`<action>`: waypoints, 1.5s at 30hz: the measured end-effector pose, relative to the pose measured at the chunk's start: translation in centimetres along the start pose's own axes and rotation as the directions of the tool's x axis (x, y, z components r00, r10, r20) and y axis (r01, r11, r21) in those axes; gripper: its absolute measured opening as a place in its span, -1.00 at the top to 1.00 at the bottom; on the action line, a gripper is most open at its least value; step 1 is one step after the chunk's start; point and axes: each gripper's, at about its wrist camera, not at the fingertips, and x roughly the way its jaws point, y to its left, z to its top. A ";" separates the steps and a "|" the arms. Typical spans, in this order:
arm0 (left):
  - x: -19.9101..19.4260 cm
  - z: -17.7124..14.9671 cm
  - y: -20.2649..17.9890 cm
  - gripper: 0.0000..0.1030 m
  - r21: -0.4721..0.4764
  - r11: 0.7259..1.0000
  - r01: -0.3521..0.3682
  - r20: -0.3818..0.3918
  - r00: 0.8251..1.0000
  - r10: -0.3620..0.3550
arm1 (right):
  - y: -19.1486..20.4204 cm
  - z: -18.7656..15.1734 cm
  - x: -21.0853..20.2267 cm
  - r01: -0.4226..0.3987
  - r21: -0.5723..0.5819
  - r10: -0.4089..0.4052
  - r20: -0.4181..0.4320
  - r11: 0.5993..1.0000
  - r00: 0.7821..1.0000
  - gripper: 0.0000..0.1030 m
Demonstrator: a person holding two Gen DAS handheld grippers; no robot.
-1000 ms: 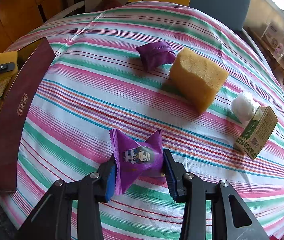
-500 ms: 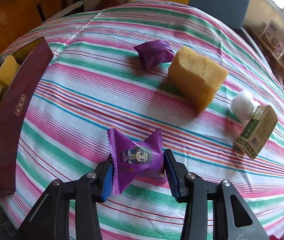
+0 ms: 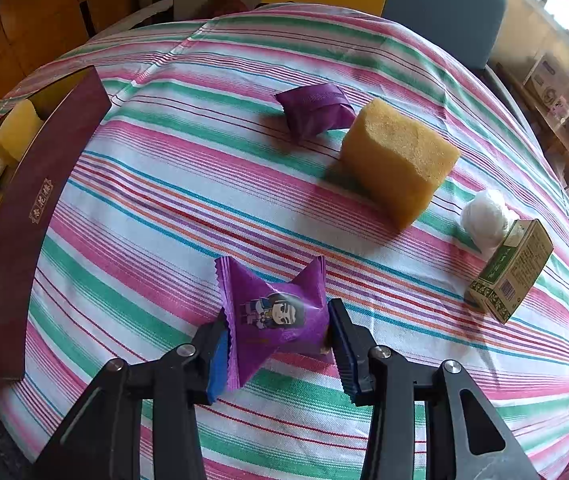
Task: Organize objects
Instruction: 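Open the left gripper to drop the sponge into the tray, then carry the purple candy into the tray and open the right gripper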
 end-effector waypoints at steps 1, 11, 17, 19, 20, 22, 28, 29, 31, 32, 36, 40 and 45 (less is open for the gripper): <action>-0.3 -0.3 -0.3 -0.42 0.015 0.999 -0.043 0.014 0.999 0.043 | 0.0 0.0 0.0 0.001 -0.001 -0.001 0.001 1.000 1.000 0.13; 0.0 -1.8 0.6 -0.42 -0.041 0.999 -0.009 -0.073 0.997 0.006 | 0.3 -0.3 0.2 0.017 -0.008 -0.017 0.006 1.000 1.000 0.12; 0.2 -2.4 0.8 -0.42 -0.053 0.999 0.010 -0.096 0.995 -0.015 | 0.5 -0.5 0.3 0.023 -0.014 -0.023 0.011 1.000 1.000 0.13; 0.2 -2.5 0.8 -0.42 -0.057 0.998 0.012 -0.100 0.995 -0.018 | 0.5 -0.5 0.4 0.023 -0.014 -0.023 0.012 1.000 1.000 0.13; 0.2 -2.5 0.8 -0.42 -0.059 0.998 0.013 -0.103 0.994 -0.019 | 0.6 -0.5 0.4 0.023 -0.014 -0.023 0.011 1.000 1.000 0.13; 0.3 -2.6 1.0 -0.42 -0.061 0.998 0.019 -0.109 0.994 -0.025 | 0.6 -0.6 0.4 0.023 -0.012 -0.023 0.012 1.000 1.000 0.13; 0.2 -2.9 1.5 -0.42 -0.071 0.997 0.015 -0.119 0.993 -0.023 | 0.8 -0.7 0.5 0.027 -0.016 -0.027 0.015 1.000 1.000 0.13; 0.2 -2.9 1.7 -0.42 -0.075 0.997 0.017 -0.120 0.992 -0.026 | 0.9 -0.7 0.5 0.029 -0.017 -0.028 0.016 0.999 0.999 0.13; 0.1 -2.9 2.1 -0.42 -0.093 0.995 0.032 -0.122 0.992 -0.043 | 1.0 -0.7 0.5 0.032 -0.021 -0.032 0.019 0.999 0.999 0.13; 0.1 -2.8 2.4 -0.42 -0.100 0.994 0.037 -0.122 0.991 -0.049 | 1.0 -0.7 0.5 0.033 -0.022 -0.033 0.020 0.999 0.999 0.13; -0.8 -2.2 4.4 -0.42 -0.134 0.990 0.033 -0.102 0.994 -0.047 | 1.1 -0.7 0.4 0.037 -0.020 -0.036 0.026 0.999 0.999 0.16; -1.5 -2.4 7.4 -0.42 -0.146 0.989 -0.025 -0.090 0.996 0.012 | 0.9 -0.1 -1.3 0.021 0.043 -0.023 0.054 0.999 0.998 0.17; -1.3 -3.7 11.8 -0.42 -0.231 0.967 -0.103 -0.124 0.989 0.076 | 5.8 1.2 -7.4 -0.123 -0.016 0.124 0.210 0.992 0.970 0.17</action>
